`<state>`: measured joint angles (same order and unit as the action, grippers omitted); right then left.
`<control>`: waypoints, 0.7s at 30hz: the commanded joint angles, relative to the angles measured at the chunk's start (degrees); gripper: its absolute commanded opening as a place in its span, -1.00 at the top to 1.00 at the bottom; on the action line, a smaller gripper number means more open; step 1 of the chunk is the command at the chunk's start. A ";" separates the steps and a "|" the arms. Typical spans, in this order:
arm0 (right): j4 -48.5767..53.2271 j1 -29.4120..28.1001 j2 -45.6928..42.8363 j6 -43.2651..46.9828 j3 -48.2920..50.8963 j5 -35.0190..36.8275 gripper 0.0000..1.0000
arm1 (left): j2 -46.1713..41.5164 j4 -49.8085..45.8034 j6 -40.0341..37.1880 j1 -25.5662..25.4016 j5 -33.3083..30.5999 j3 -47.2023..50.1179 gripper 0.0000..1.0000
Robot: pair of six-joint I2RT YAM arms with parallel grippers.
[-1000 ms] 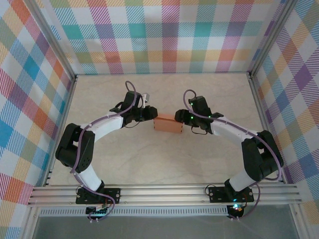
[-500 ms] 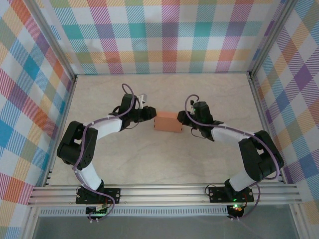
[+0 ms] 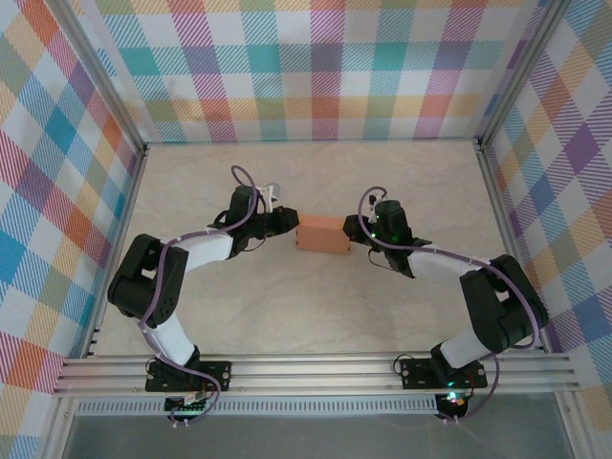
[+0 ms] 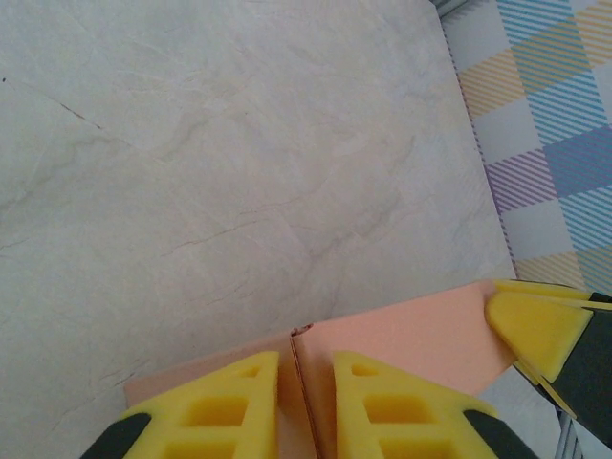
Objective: Fold the paper box
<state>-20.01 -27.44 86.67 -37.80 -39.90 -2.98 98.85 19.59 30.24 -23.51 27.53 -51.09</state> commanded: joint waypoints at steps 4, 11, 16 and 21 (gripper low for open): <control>9.77 -1.12 -1.92 5.98 -2.16 -1.40 0.83 | 4.85 -16.77 -2.22 -1.72 -5.66 3.29 0.68; 18.16 0.94 -6.15 26.57 -8.41 -6.01 -0.26 | 3.10 -19.54 -4.52 -2.19 -7.18 1.97 0.62; 32.32 4.51 -3.37 50.82 -17.02 -19.69 -0.81 | 2.97 -19.60 -4.85 -2.33 -6.36 1.69 0.61; 44.73 7.91 -0.11 70.53 -22.08 -29.25 -0.85 | 2.81 -21.19 -5.93 -2.33 -5.65 0.60 0.61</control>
<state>12.49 -20.73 83.72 14.74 -59.33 -23.27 98.15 14.90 26.89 -24.73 24.40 -53.23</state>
